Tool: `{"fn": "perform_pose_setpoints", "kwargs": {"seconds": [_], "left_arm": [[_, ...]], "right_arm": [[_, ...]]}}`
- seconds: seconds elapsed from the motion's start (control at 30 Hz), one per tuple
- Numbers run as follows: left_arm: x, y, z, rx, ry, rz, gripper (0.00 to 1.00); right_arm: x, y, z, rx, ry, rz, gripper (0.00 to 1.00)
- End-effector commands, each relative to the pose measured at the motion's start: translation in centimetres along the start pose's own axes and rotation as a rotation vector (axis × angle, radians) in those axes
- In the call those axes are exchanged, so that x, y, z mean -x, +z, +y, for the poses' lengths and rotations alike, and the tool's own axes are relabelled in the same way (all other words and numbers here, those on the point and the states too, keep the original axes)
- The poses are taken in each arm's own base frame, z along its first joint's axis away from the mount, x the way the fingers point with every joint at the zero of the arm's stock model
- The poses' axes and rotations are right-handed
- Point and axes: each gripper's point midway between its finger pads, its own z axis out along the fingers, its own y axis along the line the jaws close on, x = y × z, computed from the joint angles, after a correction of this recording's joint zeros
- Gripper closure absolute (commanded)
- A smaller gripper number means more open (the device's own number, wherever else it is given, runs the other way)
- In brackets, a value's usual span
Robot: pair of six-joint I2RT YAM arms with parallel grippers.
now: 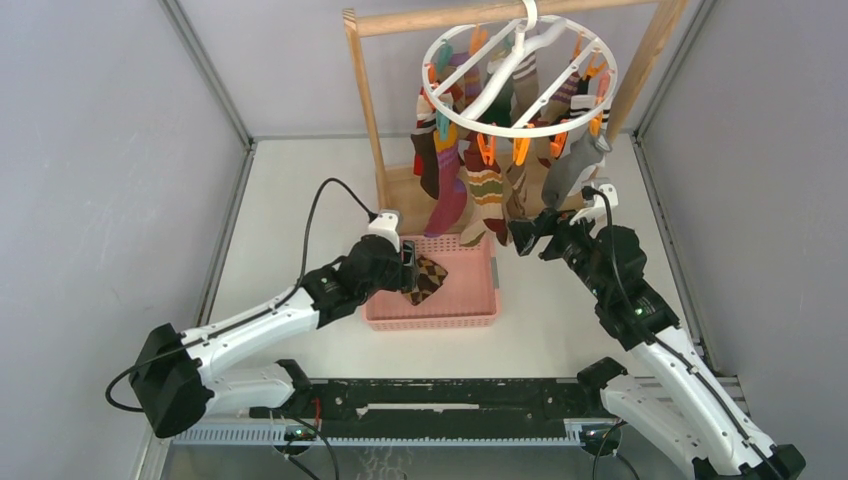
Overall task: Remove the socks clipped to the hanger
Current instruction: Place the sock in the bin.
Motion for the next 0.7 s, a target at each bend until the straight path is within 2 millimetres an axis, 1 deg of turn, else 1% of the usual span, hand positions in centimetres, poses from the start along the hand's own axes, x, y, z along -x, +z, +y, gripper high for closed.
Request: {"fn": "perform_pose_setpoints", "kwargs": {"seconds": [0.0,0.03,0.07,0.1,0.23,0.4,0.47,0.57,0.63,0.67], "left_arm": [[1.0,-0.9,-0.2,-0.016,-0.038,-0.033,0.31],[1.1,-1.0,-0.2,-0.017,-0.040,-0.036,0.10],[1.3,-1.2,-0.2,-0.017,-0.042,-0.040,0.02],[1.4,-1.3,-0.1,-0.014,-0.042,-0.044,0.00],[2.6,-2.0,0.4,0.018,-0.044,-0.082,0.00],[5.5,-2.3,1.3,0.100,-0.044,-0.148,0.00],[6.7,-2.0,1.6,0.116,-0.048,-0.164,0.00],[8.3,-1.2,2.6,0.136,-0.085,-0.177,0.00],[9.3,-0.5,3.4,0.139,-0.116,-0.189,0.10],[9.7,-0.1,3.9,0.142,-0.131,-0.192,0.19]], "right_arm": [[0.2,0.2,0.8,0.039,0.016,-0.005,0.10],[0.1,0.2,0.8,0.040,0.016,-0.003,0.10],[0.1,0.2,0.8,0.040,0.016,-0.003,0.10],[0.1,0.2,0.8,0.040,0.015,-0.002,0.10],[-0.1,0.3,0.8,0.040,0.016,0.004,0.10],[-0.2,0.4,1.1,0.056,0.024,0.008,0.10],[-0.2,0.4,1.1,0.058,0.027,0.009,0.10],[-0.3,0.2,1.2,0.059,0.031,0.013,0.10],[-0.5,0.0,1.3,0.064,0.033,0.015,0.10],[-0.6,-0.1,1.3,0.065,0.036,0.015,0.10]]}}
